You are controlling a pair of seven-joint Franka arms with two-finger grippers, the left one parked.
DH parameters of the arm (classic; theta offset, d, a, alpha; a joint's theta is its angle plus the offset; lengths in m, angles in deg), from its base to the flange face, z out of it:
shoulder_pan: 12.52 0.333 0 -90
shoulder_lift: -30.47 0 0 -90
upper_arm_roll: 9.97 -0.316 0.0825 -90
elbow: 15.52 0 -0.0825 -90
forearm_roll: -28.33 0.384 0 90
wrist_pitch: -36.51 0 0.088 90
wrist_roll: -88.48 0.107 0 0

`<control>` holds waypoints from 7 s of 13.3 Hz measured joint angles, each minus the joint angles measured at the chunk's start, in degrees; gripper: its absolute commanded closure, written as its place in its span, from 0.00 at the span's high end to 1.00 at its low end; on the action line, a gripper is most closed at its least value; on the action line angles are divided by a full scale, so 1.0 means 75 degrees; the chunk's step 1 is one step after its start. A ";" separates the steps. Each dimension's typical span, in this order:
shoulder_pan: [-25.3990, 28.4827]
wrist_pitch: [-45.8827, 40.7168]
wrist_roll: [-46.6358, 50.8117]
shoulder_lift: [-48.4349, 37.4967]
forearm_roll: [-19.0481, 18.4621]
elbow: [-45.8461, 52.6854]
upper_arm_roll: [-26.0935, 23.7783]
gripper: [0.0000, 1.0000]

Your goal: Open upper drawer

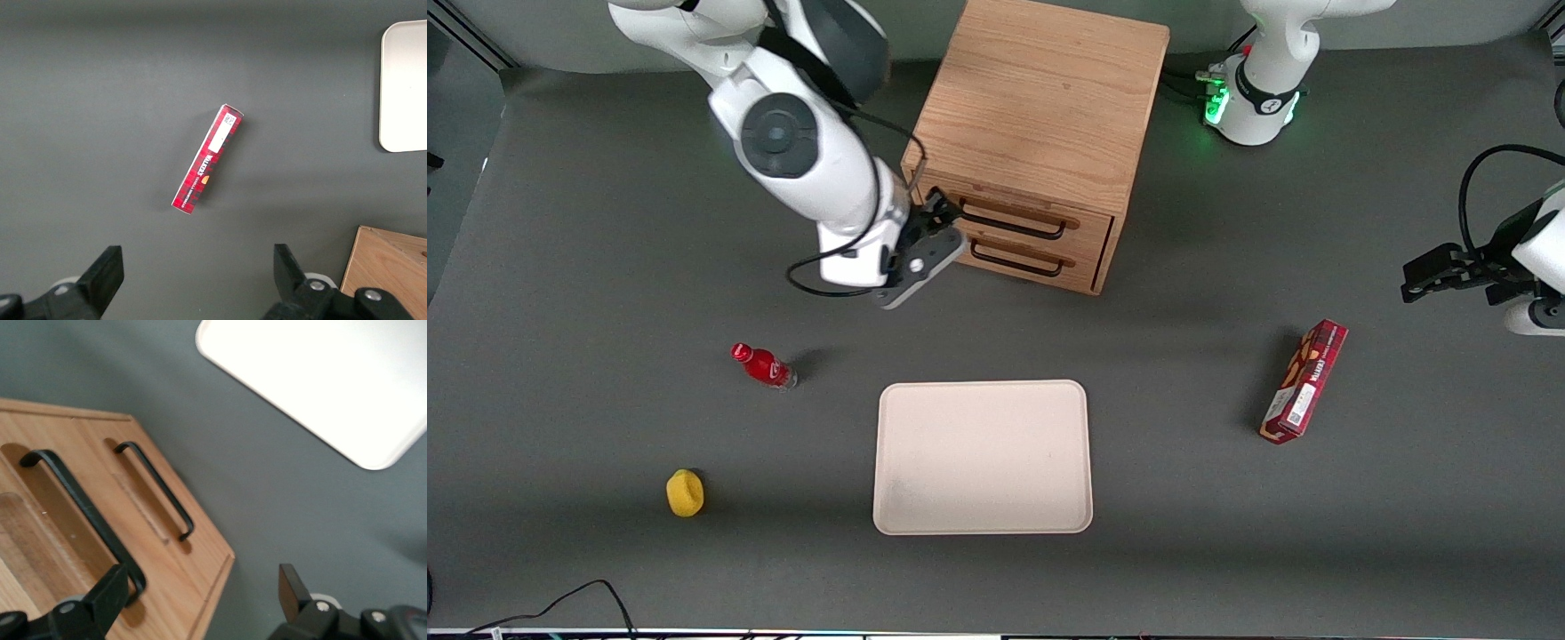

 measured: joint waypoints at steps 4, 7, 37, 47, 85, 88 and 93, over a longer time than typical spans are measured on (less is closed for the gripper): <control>0.0670 0.0260 0.0474 0.0344 -0.0175 0.0021 -0.0007 1.00; 0.0850 0.0283 0.0543 0.0409 -0.0187 0.0031 -0.0007 1.00; 0.0960 0.0510 -0.1275 0.1074 -0.0414 -0.0008 0.0067 1.00; 0.0915 0.0535 -0.1454 0.1331 -0.0781 0.0053 0.0151 1.00; 0.0562 0.0983 -0.1712 0.1826 -0.0776 0.1278 0.1663 1.00; 0.0561 0.0982 -0.1722 0.1858 -0.0776 0.1368 0.1784 1.00; 0.0562 0.0986 -0.1729 0.1889 -0.0777 0.1442 0.1838 1.00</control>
